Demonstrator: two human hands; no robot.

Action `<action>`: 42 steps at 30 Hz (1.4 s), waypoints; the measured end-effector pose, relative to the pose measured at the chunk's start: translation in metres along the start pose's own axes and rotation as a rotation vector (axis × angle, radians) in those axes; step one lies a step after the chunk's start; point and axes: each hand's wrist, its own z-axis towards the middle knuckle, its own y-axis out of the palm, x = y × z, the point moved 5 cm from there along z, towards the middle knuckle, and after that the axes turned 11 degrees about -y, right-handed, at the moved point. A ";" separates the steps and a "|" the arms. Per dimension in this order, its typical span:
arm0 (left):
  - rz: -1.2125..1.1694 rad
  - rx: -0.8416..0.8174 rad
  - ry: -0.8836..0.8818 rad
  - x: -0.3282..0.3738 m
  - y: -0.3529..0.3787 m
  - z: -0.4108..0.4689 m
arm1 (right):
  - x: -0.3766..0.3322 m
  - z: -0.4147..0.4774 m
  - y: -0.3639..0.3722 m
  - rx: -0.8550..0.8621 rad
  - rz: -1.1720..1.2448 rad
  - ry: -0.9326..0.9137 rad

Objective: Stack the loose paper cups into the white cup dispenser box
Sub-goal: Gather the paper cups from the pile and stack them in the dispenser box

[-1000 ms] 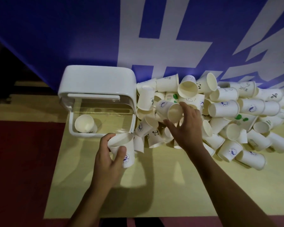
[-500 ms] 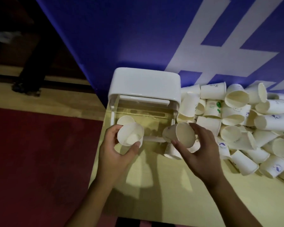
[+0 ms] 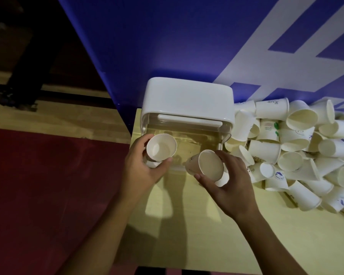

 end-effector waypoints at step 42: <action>-0.118 -0.098 -0.086 0.009 -0.010 0.008 | -0.042 0.048 0.061 -0.105 0.015 -0.041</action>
